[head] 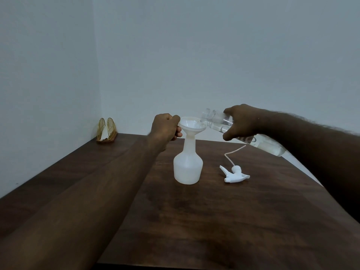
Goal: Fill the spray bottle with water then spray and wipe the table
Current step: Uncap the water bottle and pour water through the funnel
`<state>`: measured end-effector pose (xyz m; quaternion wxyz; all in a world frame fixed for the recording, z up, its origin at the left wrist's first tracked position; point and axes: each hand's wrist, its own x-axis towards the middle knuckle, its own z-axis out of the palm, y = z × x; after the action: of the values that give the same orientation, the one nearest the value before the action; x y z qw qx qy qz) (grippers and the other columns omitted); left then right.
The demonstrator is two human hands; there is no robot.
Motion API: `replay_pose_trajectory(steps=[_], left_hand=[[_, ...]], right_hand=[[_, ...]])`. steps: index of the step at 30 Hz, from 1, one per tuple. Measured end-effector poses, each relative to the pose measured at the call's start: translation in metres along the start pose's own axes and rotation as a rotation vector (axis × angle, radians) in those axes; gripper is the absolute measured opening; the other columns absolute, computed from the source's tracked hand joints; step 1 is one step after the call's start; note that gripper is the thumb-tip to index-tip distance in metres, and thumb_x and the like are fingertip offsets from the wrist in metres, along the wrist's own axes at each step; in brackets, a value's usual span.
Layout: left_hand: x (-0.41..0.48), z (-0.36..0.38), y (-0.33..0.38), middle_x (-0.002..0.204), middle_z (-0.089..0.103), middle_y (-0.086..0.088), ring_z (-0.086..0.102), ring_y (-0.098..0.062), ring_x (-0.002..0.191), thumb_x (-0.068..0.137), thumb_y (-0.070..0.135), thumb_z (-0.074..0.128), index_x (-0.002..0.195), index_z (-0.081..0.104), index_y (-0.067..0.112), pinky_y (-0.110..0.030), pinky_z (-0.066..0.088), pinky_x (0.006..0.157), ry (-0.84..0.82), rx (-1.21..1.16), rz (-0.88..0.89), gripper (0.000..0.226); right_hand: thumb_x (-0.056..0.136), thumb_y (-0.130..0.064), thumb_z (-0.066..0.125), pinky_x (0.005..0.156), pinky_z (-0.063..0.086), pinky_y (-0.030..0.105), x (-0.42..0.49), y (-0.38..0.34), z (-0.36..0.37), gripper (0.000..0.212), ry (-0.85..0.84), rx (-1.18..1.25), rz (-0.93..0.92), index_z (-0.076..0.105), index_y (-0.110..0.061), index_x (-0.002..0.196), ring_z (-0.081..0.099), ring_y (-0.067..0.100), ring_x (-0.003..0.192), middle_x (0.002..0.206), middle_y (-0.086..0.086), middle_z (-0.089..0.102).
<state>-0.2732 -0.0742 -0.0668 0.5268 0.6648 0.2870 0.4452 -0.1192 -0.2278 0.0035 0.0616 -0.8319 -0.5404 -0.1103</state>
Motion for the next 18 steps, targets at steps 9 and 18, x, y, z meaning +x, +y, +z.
replay_pose_trajectory(steps=[9, 18], left_hand=[[0.0002, -0.0015, 0.0006, 0.060, 0.056, -0.008, 0.055, -0.014, 0.043, 0.093, 0.013, 0.050, 0.064, 0.045, 0.011, -0.022, 0.039, 0.045, -0.016, 0.014, 0.010, 0.030], [0.0001, -0.0027, 0.0014, 0.062, 0.057, -0.009, 0.055, -0.014, 0.043, 0.093, 0.013, 0.050, 0.065, 0.044, 0.011, -0.021, 0.039, 0.044, -0.025, 0.029, 0.023, 0.029]], right_hand=[[0.073, -0.032, 0.076, 0.067, 0.041, 0.027, -0.0010, -0.0033, -0.0037, 0.055, -0.018, -0.002, 0.014, 0.055, -0.010, 0.119, 0.054, 0.023, 0.088, 0.078, -0.007, 0.051], [0.072, -0.033, 0.077, 0.068, 0.041, 0.028, -0.0007, -0.0030, -0.0051, 0.056, -0.020, -0.017, 0.008, 0.055, -0.011, 0.119, 0.054, 0.022, 0.090, 0.079, -0.008, 0.050]])
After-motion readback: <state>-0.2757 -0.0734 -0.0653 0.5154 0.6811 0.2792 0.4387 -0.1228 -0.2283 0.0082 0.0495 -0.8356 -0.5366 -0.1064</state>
